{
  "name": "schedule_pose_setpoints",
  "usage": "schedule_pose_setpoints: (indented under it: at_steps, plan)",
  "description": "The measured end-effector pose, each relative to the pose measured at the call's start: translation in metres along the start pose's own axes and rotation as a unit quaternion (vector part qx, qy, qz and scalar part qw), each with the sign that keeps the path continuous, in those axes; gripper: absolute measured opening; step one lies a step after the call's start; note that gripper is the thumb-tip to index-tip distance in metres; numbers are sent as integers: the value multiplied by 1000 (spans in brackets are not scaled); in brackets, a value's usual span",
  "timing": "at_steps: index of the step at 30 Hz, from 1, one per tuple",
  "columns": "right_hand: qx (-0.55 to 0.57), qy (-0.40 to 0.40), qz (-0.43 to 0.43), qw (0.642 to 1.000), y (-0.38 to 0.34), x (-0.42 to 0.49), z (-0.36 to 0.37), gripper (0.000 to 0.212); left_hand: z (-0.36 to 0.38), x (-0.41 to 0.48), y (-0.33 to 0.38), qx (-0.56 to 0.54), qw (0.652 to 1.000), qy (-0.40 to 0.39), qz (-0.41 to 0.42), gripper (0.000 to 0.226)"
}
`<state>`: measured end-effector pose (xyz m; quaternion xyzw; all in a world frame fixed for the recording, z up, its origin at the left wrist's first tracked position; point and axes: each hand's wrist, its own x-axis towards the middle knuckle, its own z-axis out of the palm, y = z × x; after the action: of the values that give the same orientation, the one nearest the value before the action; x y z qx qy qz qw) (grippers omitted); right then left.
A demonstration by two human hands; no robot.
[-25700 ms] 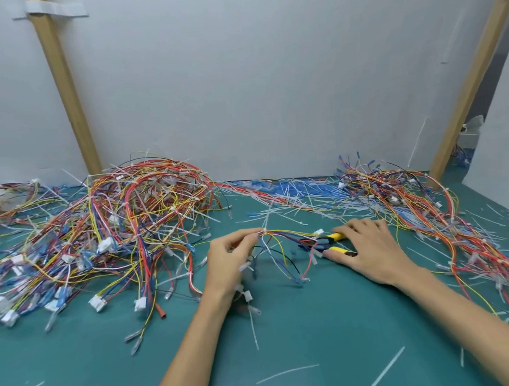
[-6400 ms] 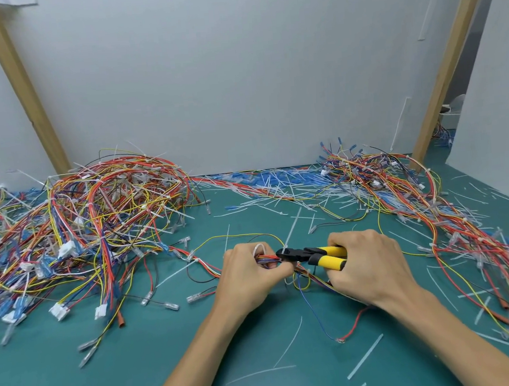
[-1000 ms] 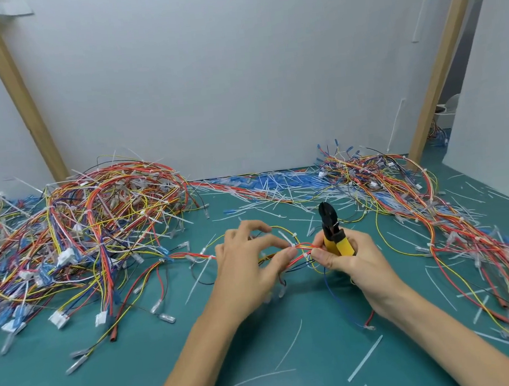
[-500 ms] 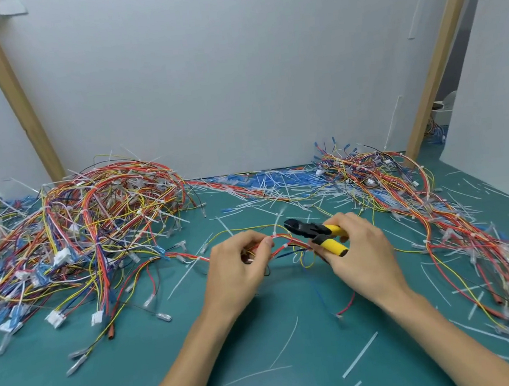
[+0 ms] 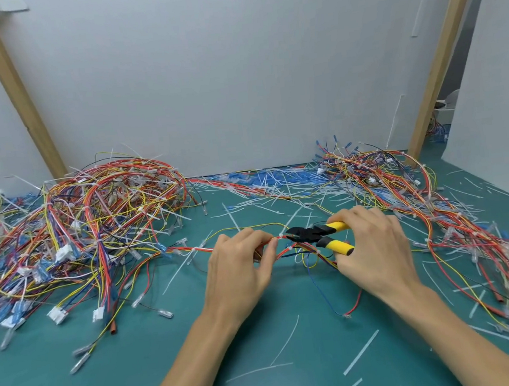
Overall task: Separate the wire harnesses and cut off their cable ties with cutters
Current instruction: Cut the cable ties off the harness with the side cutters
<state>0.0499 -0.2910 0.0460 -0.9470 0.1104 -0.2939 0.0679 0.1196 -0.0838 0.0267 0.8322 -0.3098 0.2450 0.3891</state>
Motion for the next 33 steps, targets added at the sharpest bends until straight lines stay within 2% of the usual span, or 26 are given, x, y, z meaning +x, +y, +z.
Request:
schedule_pose_setpoints:
  at_steps: [10, 18, 20, 25, 33]
  plan:
    - [-2, 0, -14, 1000, -2, -1, 3, 40, 0, 0, 3, 58, 996, -2, 69, 19]
    - [-10, 35, -58, 998, 0, 1, 1, 20, 2, -2, 1, 59, 996, -18, 57, 19]
    - [-12, 14, -50, 999, 0, 1, 0, 17, 2, -2, 0, 56, 997, -27, 48, 19]
    - [-52, -50, -30, 997, 2, 1, 5, 34, 0, -3, -2, 38, 997, -66, 30, 21]
    - [-79, -83, -34, 993, 8, 4, 6, 35, -1, -3, -1, 10, 995, -93, 24, 22]
